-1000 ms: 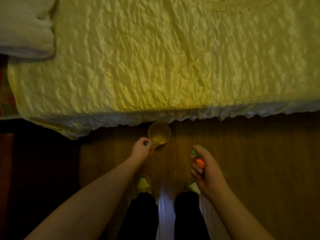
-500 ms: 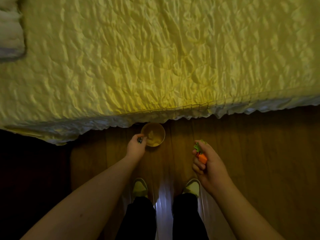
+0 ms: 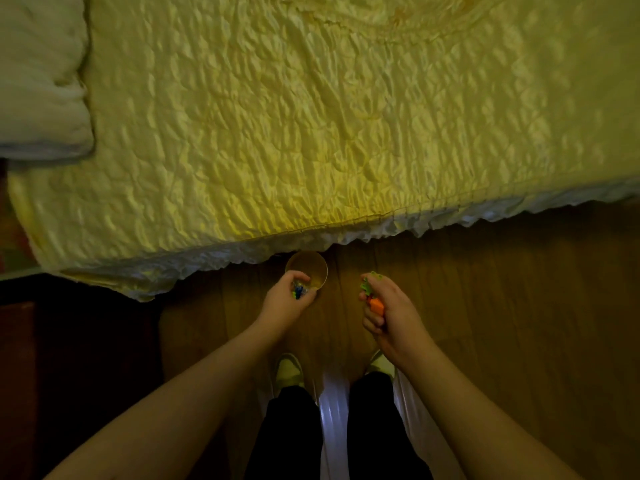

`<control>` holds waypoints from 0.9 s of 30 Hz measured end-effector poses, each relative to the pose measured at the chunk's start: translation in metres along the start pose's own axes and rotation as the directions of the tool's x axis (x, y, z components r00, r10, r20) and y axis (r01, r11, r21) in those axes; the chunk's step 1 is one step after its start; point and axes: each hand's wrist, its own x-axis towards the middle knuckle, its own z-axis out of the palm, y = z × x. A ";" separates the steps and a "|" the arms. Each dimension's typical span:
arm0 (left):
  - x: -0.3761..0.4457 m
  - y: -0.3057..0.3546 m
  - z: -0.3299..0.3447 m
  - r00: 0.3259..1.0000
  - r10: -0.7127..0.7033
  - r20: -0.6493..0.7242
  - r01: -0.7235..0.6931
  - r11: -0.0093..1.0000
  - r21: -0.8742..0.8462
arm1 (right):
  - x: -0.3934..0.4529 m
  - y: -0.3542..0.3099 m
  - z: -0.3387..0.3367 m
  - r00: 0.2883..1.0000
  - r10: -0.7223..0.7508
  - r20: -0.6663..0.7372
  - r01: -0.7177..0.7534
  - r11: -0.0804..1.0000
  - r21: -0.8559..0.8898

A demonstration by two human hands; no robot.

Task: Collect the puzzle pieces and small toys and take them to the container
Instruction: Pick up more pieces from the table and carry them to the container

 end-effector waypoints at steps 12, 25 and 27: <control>-0.147 0.087 -0.048 0.954 0.163 0.250 -0.178 0.983 0.036 | -0.118 -0.021 0.016 0.993 -0.117 0.008 0.114 0.979 0.170; -0.263 0.201 0.024 0.757 0.271 0.595 -0.314 0.949 -0.033 | -0.277 -0.076 -0.044 0.924 -0.295 -0.243 0.378 0.803 0.460; -0.277 0.220 0.045 0.713 0.301 0.634 -0.361 0.932 -0.037 | -0.298 -0.080 -0.062 0.910 -0.308 -0.279 0.410 0.772 0.486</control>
